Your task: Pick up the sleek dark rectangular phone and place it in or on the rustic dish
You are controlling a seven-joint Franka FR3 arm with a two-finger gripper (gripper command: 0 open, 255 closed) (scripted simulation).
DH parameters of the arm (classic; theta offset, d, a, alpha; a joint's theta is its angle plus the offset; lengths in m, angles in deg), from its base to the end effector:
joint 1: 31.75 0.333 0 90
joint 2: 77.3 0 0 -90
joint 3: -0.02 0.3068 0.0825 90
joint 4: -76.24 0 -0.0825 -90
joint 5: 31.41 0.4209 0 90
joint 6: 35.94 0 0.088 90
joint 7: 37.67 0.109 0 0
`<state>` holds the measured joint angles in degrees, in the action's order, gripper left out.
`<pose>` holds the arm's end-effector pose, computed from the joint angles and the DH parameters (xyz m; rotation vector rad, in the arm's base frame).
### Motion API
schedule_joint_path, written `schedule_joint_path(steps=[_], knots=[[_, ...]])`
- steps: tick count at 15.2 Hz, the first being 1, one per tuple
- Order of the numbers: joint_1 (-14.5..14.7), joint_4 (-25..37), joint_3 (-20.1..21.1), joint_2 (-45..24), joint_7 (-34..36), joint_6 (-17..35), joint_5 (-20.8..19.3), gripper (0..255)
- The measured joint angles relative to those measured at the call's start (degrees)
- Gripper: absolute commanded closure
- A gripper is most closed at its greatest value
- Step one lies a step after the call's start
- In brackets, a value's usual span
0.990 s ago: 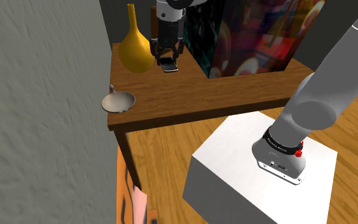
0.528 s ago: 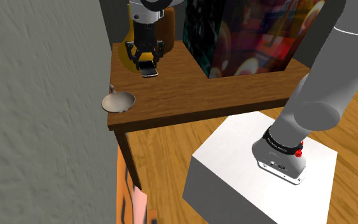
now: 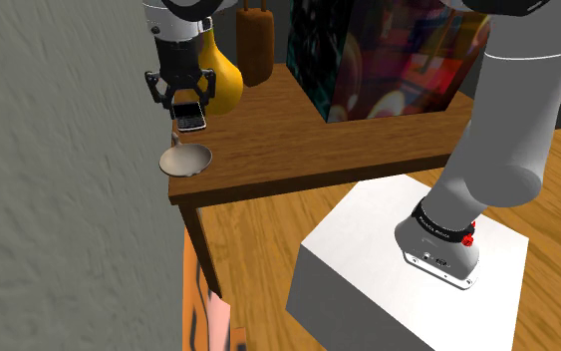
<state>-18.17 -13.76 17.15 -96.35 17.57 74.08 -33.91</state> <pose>0.6064 0.3323 0.4380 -3.0086 0.6583 0.0218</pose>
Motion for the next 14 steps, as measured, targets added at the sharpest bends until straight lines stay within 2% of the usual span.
schedule_joint_path(steps=[1,3,14], knots=[[1.1,2.6,0.2,-1.8,1.2,-0.9,-0.6,255],[1.9,3.7,0.3,-3.3,2.3,-0.5,-1.1,255],[2.0,-1.0,0.0,-4.6,2.6,7.2,-1.9,255]])
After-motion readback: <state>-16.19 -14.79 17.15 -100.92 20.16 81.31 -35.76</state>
